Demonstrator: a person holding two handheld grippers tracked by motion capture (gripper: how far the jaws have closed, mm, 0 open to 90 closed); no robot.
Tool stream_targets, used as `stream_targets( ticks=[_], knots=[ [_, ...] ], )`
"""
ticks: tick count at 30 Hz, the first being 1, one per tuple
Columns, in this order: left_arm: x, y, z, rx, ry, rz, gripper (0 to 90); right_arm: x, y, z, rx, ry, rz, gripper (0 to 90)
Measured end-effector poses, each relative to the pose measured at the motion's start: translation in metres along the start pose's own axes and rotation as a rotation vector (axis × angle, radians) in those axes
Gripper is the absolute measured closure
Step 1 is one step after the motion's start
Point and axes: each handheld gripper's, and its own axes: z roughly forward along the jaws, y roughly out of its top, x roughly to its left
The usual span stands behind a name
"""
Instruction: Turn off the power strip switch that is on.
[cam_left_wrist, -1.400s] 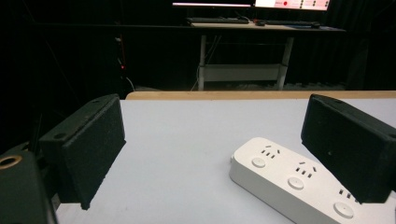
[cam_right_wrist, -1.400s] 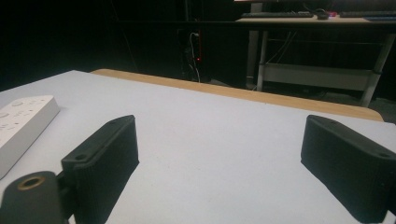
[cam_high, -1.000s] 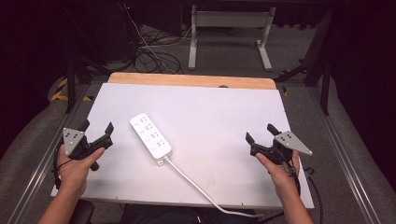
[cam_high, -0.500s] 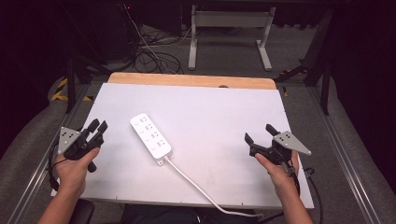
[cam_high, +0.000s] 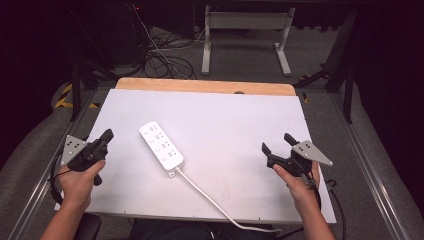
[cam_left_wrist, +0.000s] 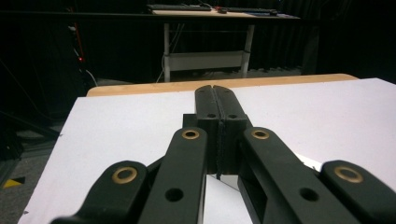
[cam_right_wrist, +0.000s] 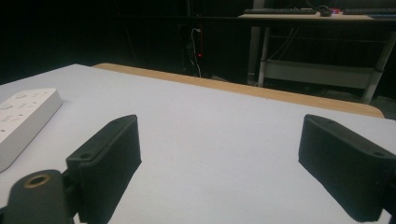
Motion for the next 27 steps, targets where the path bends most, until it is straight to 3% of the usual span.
stream_targets(
  ticks=[5, 7, 10, 17, 19, 24, 26, 27],
  knots=[
    [0.000, 0.001, 0.002, 0.021, -0.012, -0.024, 90.0, -0.001, 0.000, -0.001, -0.002, -0.003, 0.006, 13.3],
    [-0.002, 0.002, 0.005, 0.025, -0.042, -0.030, 90.0, -0.001, 0.000, -0.001, -0.003, -0.004, 0.006, 13.4],
    [-0.008, 0.005, 0.012, 0.049, -0.075, 0.001, 90.0, -0.001, 0.000, 0.000, -0.002, -0.005, 0.002, 13.4],
    [-0.023, 0.011, 0.025, 0.135, -0.149, 0.028, 90.0, 0.000, 0.000, 0.000, 0.001, -0.003, -0.002, 13.6],
    [-0.030, 0.013, 0.027, 0.167, -0.164, 0.057, 89.9, -0.001, -0.001, 0.000, 0.003, -0.005, 0.002, 13.6],
    [-0.048, 0.015, 0.037, 0.304, -0.243, 0.154, 90.0, -0.001, -0.001, 0.000, 0.011, -0.001, 0.004, 14.4],
    [-0.056, 0.014, 0.044, 0.358, -0.279, 0.180, 90.0, 0.000, -0.001, 0.000, 0.012, 0.000, 0.001, 14.5],
    [-0.056, 0.014, 0.044, 0.358, -0.279, 0.180, 90.0, 0.000, -0.001, 0.000, 0.012, 0.000, 0.001, 14.5]
  ],
)
